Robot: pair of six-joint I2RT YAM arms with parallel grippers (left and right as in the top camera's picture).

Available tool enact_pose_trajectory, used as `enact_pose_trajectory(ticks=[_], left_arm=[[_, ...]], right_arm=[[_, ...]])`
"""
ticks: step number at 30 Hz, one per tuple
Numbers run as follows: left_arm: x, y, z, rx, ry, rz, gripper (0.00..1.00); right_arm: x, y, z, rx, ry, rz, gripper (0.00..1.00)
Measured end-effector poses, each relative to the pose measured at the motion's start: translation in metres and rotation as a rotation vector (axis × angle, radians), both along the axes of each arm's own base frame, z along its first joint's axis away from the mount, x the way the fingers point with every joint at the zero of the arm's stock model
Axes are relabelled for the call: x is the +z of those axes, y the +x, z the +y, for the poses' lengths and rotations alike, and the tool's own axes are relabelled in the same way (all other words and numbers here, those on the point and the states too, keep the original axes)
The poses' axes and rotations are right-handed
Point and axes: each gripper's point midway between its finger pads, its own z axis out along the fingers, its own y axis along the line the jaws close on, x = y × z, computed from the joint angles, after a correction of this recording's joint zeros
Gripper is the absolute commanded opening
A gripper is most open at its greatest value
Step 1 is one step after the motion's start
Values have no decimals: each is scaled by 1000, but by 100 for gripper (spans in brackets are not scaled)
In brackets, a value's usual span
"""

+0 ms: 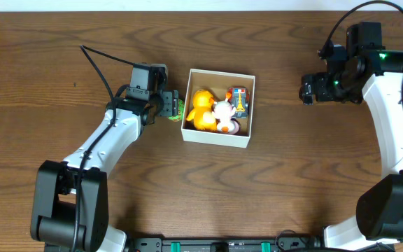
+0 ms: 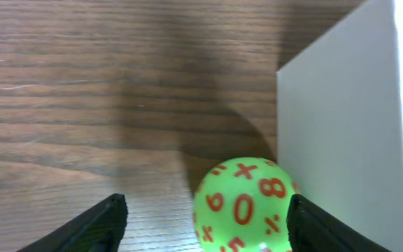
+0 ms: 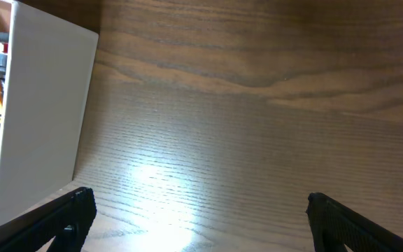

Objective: Pack container

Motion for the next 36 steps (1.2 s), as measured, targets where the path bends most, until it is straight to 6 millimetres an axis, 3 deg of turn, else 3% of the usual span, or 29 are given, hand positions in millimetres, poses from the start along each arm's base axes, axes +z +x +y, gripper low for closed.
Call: enact_pose_trajectory(ticks=[13, 20, 24, 25, 33, 35, 36], left_arm=[[-19, -12, -4, -22, -16, 84, 65], [-17, -10, -7, -28, -31, 77, 43], [-17, -11, -8, -25, -36, 81, 9], [-16, -10, -8, -26, -36, 80, 6], [-15, -9, -7, -28, -26, 77, 9], [-14, -8, -7, -28, -27, 72, 56], [-14, -7, -7, -29, -28, 68, 58]], right_arm=[[0, 0, 0, 0, 0, 0, 99], [0, 0, 0, 0, 0, 0, 99], [0, 0, 0, 0, 0, 0, 99], [0, 0, 0, 0, 0, 0, 99], [0, 0, 0, 0, 0, 0, 99], [0, 0, 0, 0, 0, 0, 99], [0, 0, 0, 0, 0, 0, 99]])
